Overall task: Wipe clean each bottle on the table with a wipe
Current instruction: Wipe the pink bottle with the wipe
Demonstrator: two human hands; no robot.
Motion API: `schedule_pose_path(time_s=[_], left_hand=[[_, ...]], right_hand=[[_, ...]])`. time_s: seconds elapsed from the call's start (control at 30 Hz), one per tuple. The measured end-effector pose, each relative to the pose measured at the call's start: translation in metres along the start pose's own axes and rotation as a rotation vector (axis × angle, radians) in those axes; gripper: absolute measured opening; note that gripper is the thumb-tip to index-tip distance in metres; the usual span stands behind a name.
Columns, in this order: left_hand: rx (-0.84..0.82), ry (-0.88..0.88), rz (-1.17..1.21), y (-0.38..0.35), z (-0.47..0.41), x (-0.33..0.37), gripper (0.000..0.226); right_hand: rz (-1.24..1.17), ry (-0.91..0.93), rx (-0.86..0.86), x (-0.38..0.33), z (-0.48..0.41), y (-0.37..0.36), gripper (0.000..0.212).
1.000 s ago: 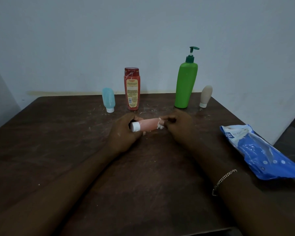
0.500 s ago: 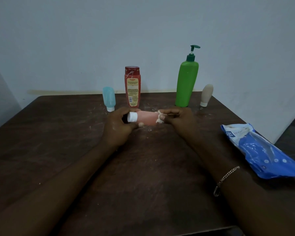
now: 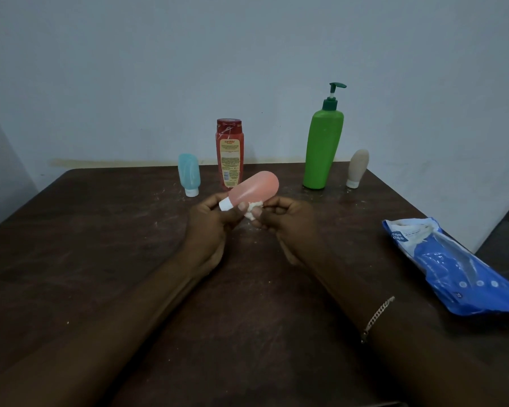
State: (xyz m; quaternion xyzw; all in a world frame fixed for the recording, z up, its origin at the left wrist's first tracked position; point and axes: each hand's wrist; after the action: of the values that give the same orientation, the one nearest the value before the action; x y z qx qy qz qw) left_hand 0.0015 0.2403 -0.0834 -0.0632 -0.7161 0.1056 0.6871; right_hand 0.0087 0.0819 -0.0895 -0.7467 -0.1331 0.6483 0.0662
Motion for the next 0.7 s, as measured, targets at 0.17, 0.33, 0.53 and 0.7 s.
schedule_pose_path(time_s=[0.17,0.33,0.53,0.7], left_hand=[[0.019,0.050,0.080,-0.006,0.003,-0.003,0.031],[0.028,0.020,0.046,-0.004,0.000,0.000,0.019],[-0.015,-0.018,-0.136,0.007,-0.005,0.004,0.020],[-0.117,-0.018,-0.115,0.008,0.001,0.005,0.025]], right_hand=[[-0.026,-0.059,-0.029,0.006,0.005,-0.010,0.014],[-0.101,-0.037,0.066,-0.006,-0.007,0.003,0.018],[-0.129,0.003,0.134,-0.016,-0.014,0.025,0.018],[0.258,0.024,0.004,-0.012,-0.003,0.014,0.018]])
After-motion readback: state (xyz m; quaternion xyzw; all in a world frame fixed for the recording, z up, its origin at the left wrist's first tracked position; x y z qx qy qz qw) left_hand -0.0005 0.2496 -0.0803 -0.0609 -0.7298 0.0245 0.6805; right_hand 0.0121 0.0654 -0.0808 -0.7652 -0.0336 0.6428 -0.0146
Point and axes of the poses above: each hand's wrist, its own z-axis away from the middle knuckle, its own y-axis out of the back of the hand, x = y × z, and after that the axes turned 6 degrees about -z, right-handed
